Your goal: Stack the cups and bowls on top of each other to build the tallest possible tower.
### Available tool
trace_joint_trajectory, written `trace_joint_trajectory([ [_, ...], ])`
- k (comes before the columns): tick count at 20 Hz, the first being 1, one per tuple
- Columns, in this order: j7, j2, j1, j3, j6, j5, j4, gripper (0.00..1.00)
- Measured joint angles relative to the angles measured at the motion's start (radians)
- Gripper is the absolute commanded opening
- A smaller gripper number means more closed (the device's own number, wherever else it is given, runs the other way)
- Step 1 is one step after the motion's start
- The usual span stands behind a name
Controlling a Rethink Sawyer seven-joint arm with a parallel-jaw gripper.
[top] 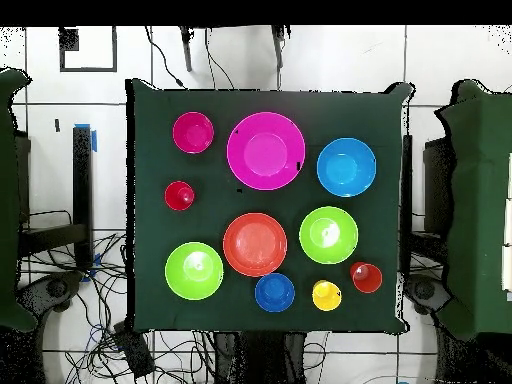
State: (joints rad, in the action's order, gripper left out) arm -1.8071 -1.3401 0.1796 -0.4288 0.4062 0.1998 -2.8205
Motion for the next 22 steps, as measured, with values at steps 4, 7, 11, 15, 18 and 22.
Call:
trace_joint_trajectory([
  [4, -0.007, 0.063, 0.002, 0.0, 0.123, -0.075, 0.032, 1.0],
  [7, -0.016, 0.131, 0.001, 0.003, 0.225, -0.133, 0.073, 1.0],
  [11, -0.025, 0.202, -0.004, 0.017, 0.283, -0.18, 0.105, 1.0],
  [15, -0.035, 0.323, -0.032, 0.067, 0.291, -0.242, 0.15, 1.0],
  [18, -0.039, 0.408, -0.063, 0.11, 0.291, -0.277, 0.181, 1.0],
  [22, -0.041, 0.519, -0.099, 0.164, 0.286, -0.309, 0.223, 1.0],
])
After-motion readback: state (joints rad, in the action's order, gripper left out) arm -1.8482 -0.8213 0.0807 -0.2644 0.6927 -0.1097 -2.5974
